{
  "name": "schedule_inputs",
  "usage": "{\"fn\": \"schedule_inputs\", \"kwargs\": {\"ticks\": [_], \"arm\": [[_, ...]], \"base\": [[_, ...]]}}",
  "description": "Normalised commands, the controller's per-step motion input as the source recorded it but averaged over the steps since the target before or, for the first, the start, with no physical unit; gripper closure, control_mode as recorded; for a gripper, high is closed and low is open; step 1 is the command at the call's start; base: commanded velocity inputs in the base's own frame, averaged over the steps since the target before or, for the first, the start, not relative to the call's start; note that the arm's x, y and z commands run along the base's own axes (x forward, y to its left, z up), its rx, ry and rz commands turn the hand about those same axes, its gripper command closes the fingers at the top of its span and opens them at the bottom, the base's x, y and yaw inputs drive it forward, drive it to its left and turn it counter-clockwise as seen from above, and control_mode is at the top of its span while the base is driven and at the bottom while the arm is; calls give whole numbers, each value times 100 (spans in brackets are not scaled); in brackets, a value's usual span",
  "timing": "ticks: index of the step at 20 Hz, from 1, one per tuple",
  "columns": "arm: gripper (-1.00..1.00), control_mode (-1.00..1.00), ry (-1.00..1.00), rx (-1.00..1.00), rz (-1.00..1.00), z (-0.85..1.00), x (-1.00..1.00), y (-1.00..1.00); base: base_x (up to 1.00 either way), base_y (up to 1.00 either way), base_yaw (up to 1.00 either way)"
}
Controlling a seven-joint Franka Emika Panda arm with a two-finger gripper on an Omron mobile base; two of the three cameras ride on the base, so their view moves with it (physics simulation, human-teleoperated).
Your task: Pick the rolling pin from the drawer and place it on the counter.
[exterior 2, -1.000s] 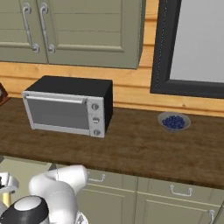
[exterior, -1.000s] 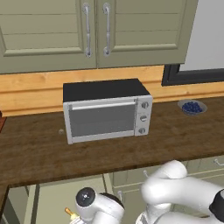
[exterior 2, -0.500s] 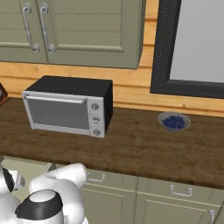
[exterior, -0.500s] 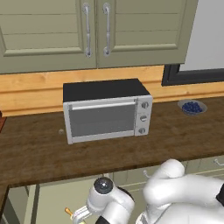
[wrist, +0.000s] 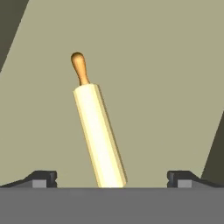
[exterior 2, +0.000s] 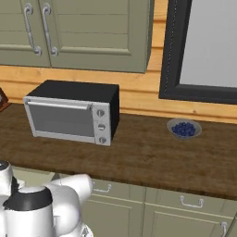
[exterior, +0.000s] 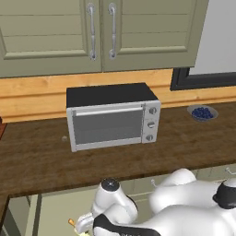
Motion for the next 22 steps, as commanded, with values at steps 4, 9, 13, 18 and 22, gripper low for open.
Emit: {"fn": "schedule_inputs", "kwargs": {"ticks": [4, 9, 13, 18, 22], "arm": [[-100, -100, 5, -3, 0, -32, 3, 38], [-100, -100, 1, -1, 0, -45, 7, 22], [-100, -100, 1, 0, 0, -38, 4, 4], [-100, -100, 4, 0, 0, -39, 3, 0], [-100, -100, 2, 0, 0, -39, 0, 2]], "base": [[0, 0, 0], [0, 0, 0], [0, 0, 0], [0, 0, 0], [0, 0, 0]]}}
